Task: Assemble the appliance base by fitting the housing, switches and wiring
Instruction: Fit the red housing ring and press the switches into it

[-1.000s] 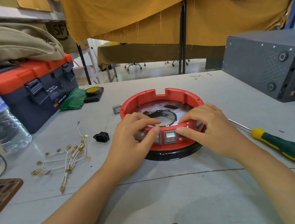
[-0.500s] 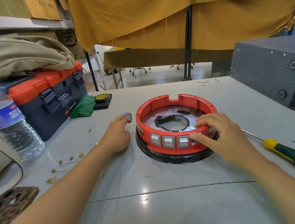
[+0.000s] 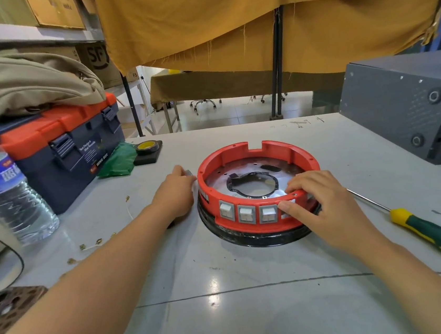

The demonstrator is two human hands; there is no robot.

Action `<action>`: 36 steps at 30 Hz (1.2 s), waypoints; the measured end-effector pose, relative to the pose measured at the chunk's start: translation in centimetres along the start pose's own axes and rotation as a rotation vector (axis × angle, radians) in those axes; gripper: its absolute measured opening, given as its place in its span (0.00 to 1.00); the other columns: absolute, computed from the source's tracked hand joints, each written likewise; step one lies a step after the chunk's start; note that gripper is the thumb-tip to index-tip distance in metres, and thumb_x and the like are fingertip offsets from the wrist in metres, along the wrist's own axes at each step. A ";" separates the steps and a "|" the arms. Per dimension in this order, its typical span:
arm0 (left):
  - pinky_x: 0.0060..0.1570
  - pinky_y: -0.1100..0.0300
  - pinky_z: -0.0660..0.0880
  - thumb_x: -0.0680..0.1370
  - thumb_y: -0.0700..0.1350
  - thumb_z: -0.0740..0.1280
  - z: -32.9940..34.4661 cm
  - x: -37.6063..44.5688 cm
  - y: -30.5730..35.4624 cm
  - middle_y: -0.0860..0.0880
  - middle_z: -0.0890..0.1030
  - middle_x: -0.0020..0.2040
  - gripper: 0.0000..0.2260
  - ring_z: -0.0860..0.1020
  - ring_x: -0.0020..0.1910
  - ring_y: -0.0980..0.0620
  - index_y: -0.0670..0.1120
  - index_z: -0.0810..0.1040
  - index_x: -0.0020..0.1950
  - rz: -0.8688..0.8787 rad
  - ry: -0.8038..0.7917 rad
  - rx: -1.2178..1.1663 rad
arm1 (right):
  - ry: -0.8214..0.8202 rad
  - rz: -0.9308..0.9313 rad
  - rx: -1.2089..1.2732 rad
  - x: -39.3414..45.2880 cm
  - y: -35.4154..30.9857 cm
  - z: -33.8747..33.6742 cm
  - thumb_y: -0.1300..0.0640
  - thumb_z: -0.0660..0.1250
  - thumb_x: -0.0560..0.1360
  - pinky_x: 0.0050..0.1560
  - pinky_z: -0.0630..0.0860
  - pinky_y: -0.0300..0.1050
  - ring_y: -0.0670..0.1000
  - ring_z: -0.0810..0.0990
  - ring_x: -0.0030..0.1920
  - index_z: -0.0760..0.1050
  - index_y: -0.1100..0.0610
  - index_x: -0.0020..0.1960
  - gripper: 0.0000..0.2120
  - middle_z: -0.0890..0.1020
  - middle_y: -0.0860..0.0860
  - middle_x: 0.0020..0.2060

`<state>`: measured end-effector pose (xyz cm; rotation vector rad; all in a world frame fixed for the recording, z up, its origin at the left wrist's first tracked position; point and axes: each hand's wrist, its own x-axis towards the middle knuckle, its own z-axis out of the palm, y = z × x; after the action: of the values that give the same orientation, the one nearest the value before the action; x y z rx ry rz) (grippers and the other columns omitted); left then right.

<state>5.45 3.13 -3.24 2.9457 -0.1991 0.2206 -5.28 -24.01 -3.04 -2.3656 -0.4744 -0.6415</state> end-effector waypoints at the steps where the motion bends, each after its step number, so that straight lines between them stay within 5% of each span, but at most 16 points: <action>1: 0.58 0.49 0.71 0.78 0.40 0.59 0.2 -0.2 0.0 0.42 0.68 0.60 0.12 0.73 0.55 0.41 0.43 0.77 0.60 -0.012 0.007 0.002 | -0.005 -0.001 -0.001 0.0 0.0 0.0 0.33 0.56 0.68 0.53 0.65 0.35 0.44 0.70 0.56 0.78 0.53 0.50 0.27 0.75 0.42 0.49; 9: 0.55 0.48 0.72 0.76 0.38 0.60 -0.2 -0.2 0.1 0.42 0.70 0.58 0.10 0.73 0.54 0.41 0.43 0.73 0.57 -0.130 0.097 -0.054 | -0.018 -0.027 -0.005 -0.1 0.4 -0.1 0.48 0.67 0.74 0.55 0.66 0.38 0.44 0.69 0.56 0.78 0.53 0.52 0.10 0.75 0.42 0.50; 16: 0.68 0.51 0.64 0.78 0.38 0.62 0.0 1.4 -0.1 0.45 0.66 0.71 0.22 0.66 0.69 0.45 0.47 0.66 0.71 0.050 -0.014 -0.165 | -0.032 -0.014 -0.012 -0.1 0.1 -0.2 0.37 0.58 0.72 0.54 0.65 0.36 0.42 0.69 0.55 0.77 0.52 0.52 0.21 0.75 0.41 0.50; 21: 0.56 0.56 0.69 0.78 0.40 0.62 0.2 1.1 0.1 0.41 0.73 0.59 0.13 0.74 0.56 0.43 0.44 0.77 0.62 0.008 0.101 -0.172 | -0.039 0.001 -0.015 -0.1 0.1 -0.2 0.35 0.54 0.69 0.55 0.65 0.36 0.41 0.67 0.56 0.77 0.50 0.54 0.25 0.73 0.40 0.50; 28: 0.48 0.59 0.70 0.74 0.41 0.70 -0.8 -0.2 -0.1 0.41 0.77 0.55 0.12 0.76 0.51 0.44 0.43 0.78 0.56 -0.123 0.206 -0.350 | -0.033 -0.025 -0.029 -0.1 0.7 -0.1 0.47 0.63 0.75 0.52 0.63 0.32 0.41 0.67 0.55 0.77 0.51 0.53 0.12 0.74 0.41 0.50; 36: 0.36 0.76 0.71 0.76 0.45 0.69 -3.8 -4.6 1.9 0.57 0.79 0.51 0.10 0.77 0.43 0.60 0.52 0.77 0.57 -0.014 0.411 -0.808 | -0.020 0.063 0.002 -0.1 0.2 -0.2 0.43 0.64 0.72 0.45 0.65 0.28 0.44 0.72 0.51 0.73 0.47 0.53 0.12 0.74 0.44 0.52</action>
<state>0.10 2.57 0.08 2.0511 -0.1568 0.5770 -5.34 -24.33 -3.13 -2.3766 -0.4078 -0.5894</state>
